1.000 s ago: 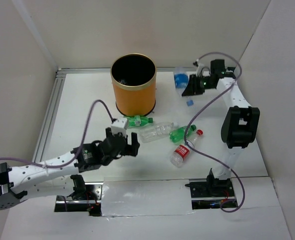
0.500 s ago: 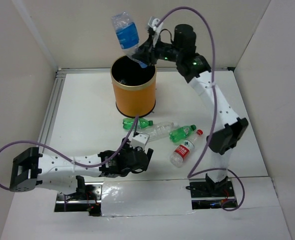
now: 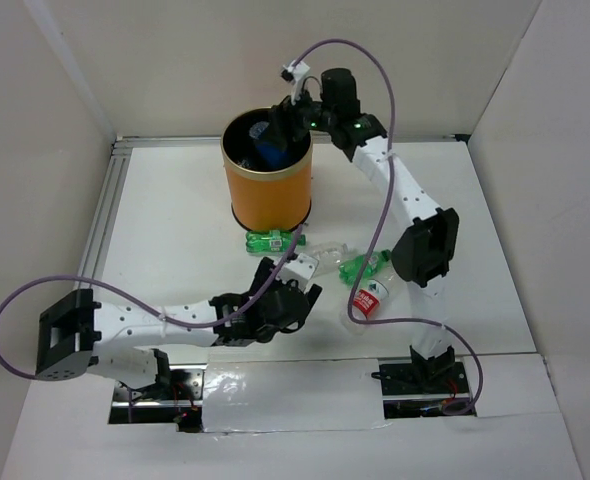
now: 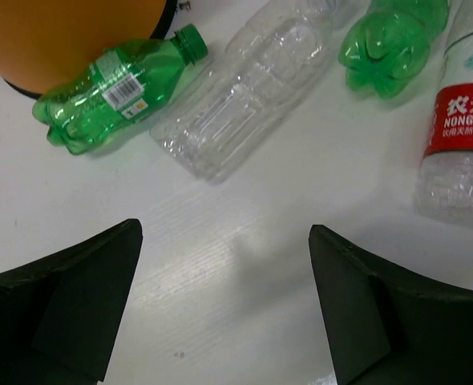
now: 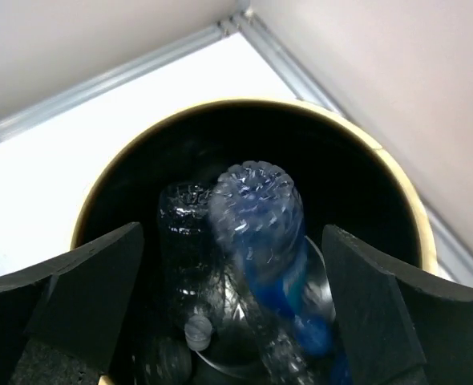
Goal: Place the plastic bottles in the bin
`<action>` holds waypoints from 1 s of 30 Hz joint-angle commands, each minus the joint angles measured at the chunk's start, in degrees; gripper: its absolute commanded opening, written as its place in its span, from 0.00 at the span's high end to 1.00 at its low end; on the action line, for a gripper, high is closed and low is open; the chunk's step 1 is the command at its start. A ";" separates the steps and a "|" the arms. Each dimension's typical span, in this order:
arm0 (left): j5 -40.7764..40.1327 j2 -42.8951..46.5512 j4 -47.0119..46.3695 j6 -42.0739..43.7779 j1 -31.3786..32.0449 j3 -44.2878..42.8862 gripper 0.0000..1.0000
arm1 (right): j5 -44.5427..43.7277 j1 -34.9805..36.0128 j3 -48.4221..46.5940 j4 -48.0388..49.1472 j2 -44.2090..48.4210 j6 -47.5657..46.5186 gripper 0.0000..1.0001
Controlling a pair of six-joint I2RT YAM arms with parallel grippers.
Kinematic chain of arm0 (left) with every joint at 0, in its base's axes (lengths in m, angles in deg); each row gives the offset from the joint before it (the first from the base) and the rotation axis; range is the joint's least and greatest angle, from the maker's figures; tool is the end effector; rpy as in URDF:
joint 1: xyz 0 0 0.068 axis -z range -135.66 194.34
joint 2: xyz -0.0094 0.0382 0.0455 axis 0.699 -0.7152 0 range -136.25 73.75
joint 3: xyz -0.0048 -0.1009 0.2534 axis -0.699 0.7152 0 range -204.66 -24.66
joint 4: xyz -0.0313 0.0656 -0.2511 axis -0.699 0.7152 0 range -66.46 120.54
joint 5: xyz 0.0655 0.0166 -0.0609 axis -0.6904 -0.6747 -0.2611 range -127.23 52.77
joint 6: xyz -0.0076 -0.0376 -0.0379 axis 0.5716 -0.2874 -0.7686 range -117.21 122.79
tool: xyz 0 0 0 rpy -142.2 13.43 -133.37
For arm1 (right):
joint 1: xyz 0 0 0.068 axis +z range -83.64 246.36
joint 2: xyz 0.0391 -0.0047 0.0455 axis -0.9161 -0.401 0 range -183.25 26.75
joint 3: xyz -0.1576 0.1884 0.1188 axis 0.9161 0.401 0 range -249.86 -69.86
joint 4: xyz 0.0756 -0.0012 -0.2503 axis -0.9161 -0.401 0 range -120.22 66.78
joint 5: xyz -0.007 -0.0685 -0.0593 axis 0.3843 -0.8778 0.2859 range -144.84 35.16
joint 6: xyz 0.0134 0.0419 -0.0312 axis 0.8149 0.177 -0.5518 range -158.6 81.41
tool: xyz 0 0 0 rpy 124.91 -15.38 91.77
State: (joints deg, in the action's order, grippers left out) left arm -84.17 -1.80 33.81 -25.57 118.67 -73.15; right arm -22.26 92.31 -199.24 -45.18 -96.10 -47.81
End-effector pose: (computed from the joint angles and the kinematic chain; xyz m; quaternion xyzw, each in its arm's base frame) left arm 0.1000 -0.2603 0.2514 0.1583 0.8258 -0.0949 0.5329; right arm 0.4411 0.2360 0.3951 -0.3927 0.6767 0.3054 0.5428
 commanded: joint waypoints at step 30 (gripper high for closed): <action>29.18 -41.97 1.25 29.94 -19.13 -33.07 0.28 | 32.46 -51.62 68.74 -31.21 54.99 -32.17 0.07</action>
State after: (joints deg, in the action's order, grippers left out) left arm -58.20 -42.87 32.65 3.96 99.74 -104.41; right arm 8.80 39.75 -130.90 -73.85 -42.74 -76.59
